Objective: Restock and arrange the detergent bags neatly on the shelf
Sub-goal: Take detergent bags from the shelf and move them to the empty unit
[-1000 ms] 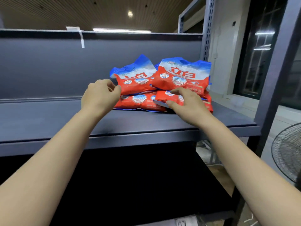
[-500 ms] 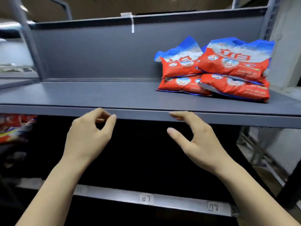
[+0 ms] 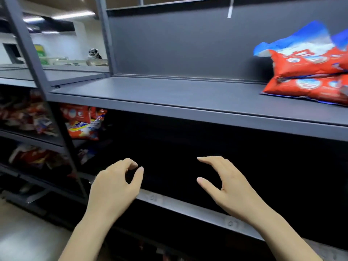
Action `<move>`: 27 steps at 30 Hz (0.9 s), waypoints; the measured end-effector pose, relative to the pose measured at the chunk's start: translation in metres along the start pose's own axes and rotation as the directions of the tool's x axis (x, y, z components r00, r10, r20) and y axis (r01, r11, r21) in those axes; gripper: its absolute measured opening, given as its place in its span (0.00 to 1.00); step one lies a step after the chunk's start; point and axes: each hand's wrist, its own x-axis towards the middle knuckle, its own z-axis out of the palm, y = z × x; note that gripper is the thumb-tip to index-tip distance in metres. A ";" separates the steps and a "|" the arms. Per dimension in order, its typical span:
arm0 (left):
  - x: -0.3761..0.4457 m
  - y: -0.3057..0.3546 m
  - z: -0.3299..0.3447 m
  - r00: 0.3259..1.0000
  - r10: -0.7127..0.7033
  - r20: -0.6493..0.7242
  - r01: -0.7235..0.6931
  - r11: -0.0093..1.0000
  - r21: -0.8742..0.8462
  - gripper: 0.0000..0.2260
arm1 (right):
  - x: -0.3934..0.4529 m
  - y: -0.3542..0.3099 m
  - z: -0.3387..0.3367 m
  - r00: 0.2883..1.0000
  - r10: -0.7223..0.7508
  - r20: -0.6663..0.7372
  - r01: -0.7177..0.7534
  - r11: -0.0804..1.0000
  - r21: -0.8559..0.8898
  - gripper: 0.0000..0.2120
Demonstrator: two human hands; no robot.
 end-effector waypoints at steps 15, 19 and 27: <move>0.047 -0.224 -0.099 0.993 -0.113 0.043 0.104 0.980 0.172 0.07 | 0.109 -0.162 0.176 0.989 -0.051 0.141 0.048 0.999 0.024 0.22; 0.066 -0.273 -0.120 0.991 -0.133 0.026 0.125 0.972 0.199 0.09 | 0.143 -0.192 0.212 0.977 -0.100 0.189 0.099 0.995 0.020 0.22; 0.104 -0.359 -0.145 0.979 -0.201 -0.030 0.202 0.957 0.207 0.10 | 0.220 -0.241 0.288 0.944 -0.192 0.269 0.187 0.981 0.044 0.21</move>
